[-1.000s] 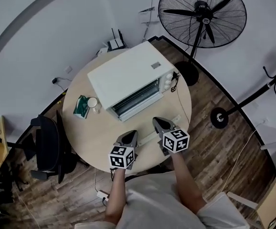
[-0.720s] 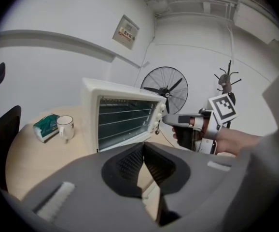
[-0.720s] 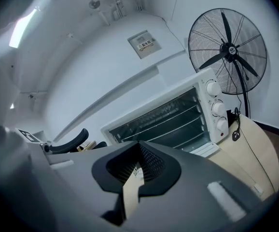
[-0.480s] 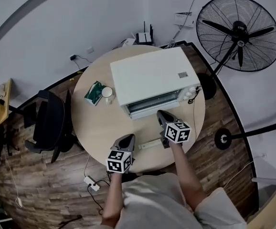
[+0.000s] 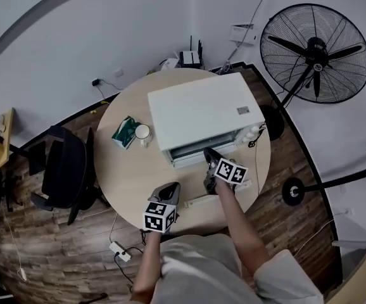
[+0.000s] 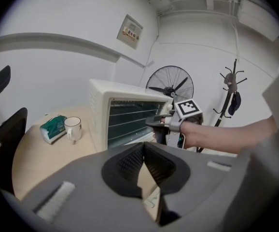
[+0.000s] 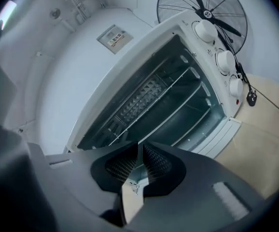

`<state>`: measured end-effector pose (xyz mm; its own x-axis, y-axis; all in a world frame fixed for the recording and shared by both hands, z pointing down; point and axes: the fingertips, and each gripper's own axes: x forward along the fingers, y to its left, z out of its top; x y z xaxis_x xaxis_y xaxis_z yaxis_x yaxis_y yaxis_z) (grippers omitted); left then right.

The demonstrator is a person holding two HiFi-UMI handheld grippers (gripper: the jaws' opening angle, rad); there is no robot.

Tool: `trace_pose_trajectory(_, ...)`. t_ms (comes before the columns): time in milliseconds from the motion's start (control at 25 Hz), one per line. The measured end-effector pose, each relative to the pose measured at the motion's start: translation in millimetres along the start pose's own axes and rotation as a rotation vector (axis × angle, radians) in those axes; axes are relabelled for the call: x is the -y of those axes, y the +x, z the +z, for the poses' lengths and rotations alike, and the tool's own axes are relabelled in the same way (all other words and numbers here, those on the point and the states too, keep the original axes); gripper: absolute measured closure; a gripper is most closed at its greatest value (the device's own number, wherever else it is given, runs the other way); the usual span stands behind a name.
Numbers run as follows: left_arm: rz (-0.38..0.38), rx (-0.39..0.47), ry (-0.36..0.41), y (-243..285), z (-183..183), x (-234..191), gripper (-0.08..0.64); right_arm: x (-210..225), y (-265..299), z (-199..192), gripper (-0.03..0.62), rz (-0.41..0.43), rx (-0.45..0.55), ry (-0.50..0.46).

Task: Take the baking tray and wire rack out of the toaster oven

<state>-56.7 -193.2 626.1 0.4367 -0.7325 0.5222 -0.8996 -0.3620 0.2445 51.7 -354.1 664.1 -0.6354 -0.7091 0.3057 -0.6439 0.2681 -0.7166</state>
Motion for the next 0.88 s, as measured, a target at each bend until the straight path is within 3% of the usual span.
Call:
trace_pose_trajectory(360, -0.025, -0.013, 0.011, 5, 1, 0, 0.503, 16, 35, 11, 0.502, 0.028, 0.035, 0.245)
trace_pose_trajectory(880, 0.035, -0.003, -0.048, -11, -8, -22, 0.503, 35, 67, 15, 0.489, 0.103, 0.152, 0.663)
